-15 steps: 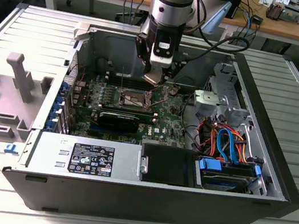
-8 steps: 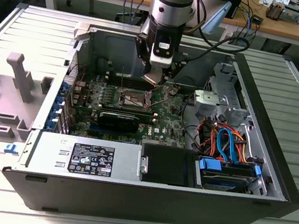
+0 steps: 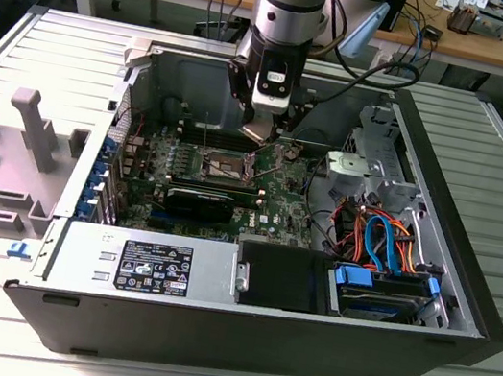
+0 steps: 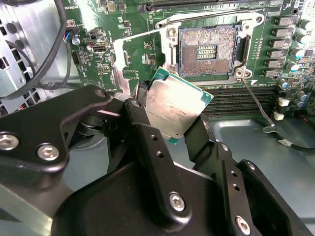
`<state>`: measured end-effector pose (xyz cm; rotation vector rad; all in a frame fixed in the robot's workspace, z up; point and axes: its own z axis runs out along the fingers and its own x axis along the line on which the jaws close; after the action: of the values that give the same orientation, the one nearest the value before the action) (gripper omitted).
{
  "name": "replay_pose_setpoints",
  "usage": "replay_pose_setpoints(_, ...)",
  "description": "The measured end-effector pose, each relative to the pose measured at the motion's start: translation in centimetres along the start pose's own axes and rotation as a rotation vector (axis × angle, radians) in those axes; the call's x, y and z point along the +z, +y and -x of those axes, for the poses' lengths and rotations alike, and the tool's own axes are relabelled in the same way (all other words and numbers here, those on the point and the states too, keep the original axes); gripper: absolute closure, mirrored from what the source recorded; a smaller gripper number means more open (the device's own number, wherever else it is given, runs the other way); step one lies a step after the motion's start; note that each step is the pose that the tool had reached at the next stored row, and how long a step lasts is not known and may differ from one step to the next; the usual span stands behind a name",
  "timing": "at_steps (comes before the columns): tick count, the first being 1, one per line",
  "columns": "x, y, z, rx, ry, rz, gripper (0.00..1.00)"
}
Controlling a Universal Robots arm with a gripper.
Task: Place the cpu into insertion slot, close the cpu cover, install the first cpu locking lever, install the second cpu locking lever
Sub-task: 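Place the cpu into insertion slot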
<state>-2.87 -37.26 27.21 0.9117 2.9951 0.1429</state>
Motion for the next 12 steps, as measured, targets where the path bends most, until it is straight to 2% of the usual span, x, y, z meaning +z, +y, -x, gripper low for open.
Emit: replay_pose_setpoints(12,0.04,-0.13,0.09,0.014,-0.0012,0.0003,0.45)
